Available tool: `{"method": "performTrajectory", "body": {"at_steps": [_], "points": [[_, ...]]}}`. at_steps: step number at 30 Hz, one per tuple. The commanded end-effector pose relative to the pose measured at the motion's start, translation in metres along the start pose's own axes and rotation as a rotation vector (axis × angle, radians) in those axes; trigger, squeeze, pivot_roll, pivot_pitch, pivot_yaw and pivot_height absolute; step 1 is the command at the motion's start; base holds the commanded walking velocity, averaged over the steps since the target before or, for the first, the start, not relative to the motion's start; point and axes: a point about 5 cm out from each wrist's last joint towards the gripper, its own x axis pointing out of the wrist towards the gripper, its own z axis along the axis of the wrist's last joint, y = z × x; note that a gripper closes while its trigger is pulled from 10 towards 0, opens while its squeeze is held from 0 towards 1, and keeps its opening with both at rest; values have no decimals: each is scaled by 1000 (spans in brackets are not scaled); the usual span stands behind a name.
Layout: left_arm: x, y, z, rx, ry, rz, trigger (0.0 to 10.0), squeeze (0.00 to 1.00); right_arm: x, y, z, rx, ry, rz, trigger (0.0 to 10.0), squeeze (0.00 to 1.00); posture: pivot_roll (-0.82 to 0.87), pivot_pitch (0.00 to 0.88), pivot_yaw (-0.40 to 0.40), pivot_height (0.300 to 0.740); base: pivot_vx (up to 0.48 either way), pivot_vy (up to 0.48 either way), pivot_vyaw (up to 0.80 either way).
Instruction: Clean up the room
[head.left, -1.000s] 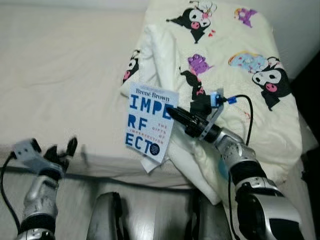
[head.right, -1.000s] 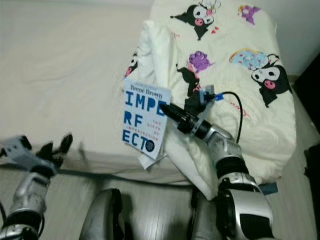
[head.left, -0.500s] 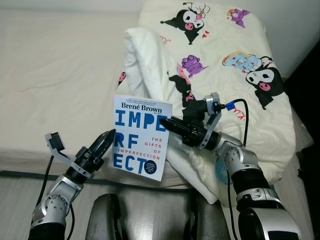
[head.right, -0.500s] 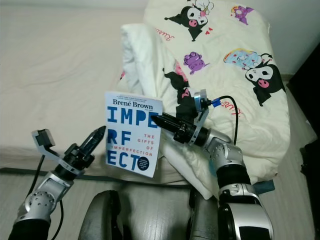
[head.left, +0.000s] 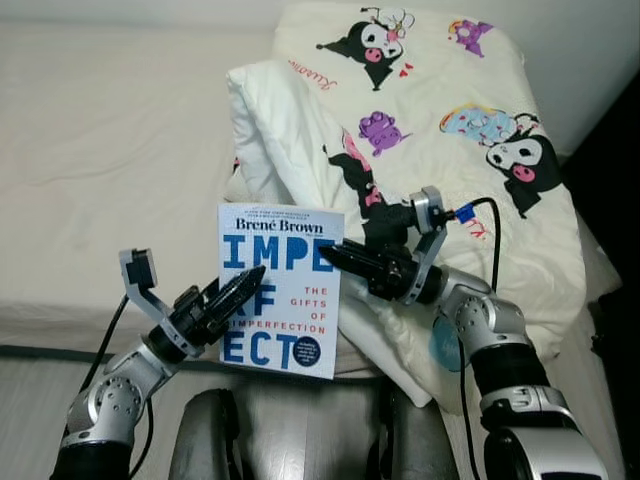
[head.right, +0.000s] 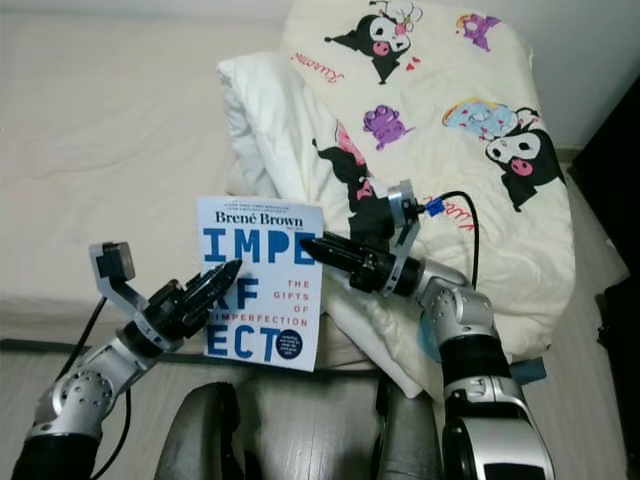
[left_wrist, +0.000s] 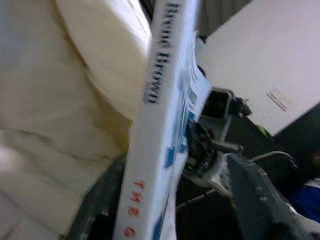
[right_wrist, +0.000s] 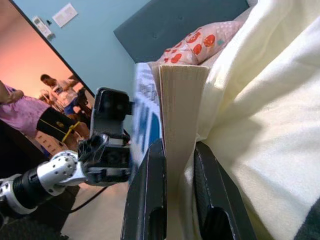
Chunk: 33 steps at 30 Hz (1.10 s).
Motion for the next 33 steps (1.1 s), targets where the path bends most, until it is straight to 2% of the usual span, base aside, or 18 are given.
{"method": "performTrajectory", "body": {"at_steps": [1, 4, 8, 9, 10, 11, 12, 15, 16, 17, 18, 20, 21, 23, 24, 27, 32, 33], "points": [[3, -6, -8, -13, 60, -54, 0, 0, 6, 4, -4, 13, 0, 31, 0, 0, -8, 219, 2, 561, 0, 0, 0], [3, -7, -7, -4, 68, -47, 0, 0, 7, 4, -7, 15, 19, 27, 0, 0, -7, 219, 1, 561, 0, 0, 0], [-4, 2, 0, 30, 32, 35, 0, 0, 10, 4, -18, 3, 84, 3, 0, 0, -6, 217, -2, 561, 0, 0, 0], [-6, 4, 3, 38, 15, 60, 0, 0, 9, 4, -20, -1, 91, -9, 1569, 0, -6, 217, -2, 561, 0, 0, 0], [-9, 7, 7, 52, -13, 97, 0, 0, 9, 4, -22, -2, 96, -22, 2078, 0, -3, 215, 0, 561, 0, 0, 0], [-9, 7, 7, 52, -13, 97, 0, 0, 9, 4, -22, -2, 96, -22, 2078, 0, -3, 215, 0, 561, 0, 0, 0], [-14, 11, 14, 63, -61, 153, 0, 0, 7, 4, -25, 0, 100, -37, 4706, 0, -1, 213, 0, 561, 0, 0, 0], [-16, 12, 16, 66, -73, 167, 0, 0, 6, 4, -25, 1, 101, -39, 4706, 0, -1, 213, 0, 561, 0, 0, 0], [-19, 13, 19, 72, -89, 191, 0, 0, 5, 4, -26, 3, 102, -39, 3882, 0, -1, 213, 0, 561, 0, 0, 0], [-23, 15, 22, 70, -111, 211, 0, 0, 4, 5, -27, 5, 104, -40, 4431, 0, 0, 212, -1, 561, 0, 0, 0], [-29, 16, 24, 65, -134, 229, 0, 0, 3, 5, -28, 5, 108, -46, 4471, 0, 2, 211, -2, 561, 0, 0, 0], [-30, 15, 24, 58, -136, 228, 0, 0, 3, 4, -28, 3, 109, -53, 4745, 0, 1, 211, -2, 561, 0, 0, 0], [-31, 15, 24, 54, -137, 224, 0, 0, 2, 4, -28, -1, 110, -56, 5647, 0, 1, 210, -2, 561, 0, 0, 0], [-31, 14, 23, 51, -138, 222, 0, 0, 2, 4, -28, -3, 110, -59, 5647, 0, 1, 210, -2, 561, 0, 0, 0], [-31, 14, 22, 41, -142, 215, 0, 0, 3, 2, -27, -12, 112, -70, 10000, 0, 1, 210, -2, 561, 0, 0, 0], [-30, 13, 22, 31, -146, 208, 0, 0, 3, 2, -27, -19, 113, -77, 10000, 0, 1, 210, -2, 561, 0, 0, 0], [-29, 12, 21, 13, -154, 197, 0, 0, 2, -9, -21, -75, 76, -208, 10000, 0, 1, 214, -1, 561, 0, 0, 0], [-30, 12, 21, 10, -159, 199, 0, 0, 0, -14, -17, -78, 34, -256, 10000, 0, 0, 215, -1, 561, 0, 0, 0]]}}
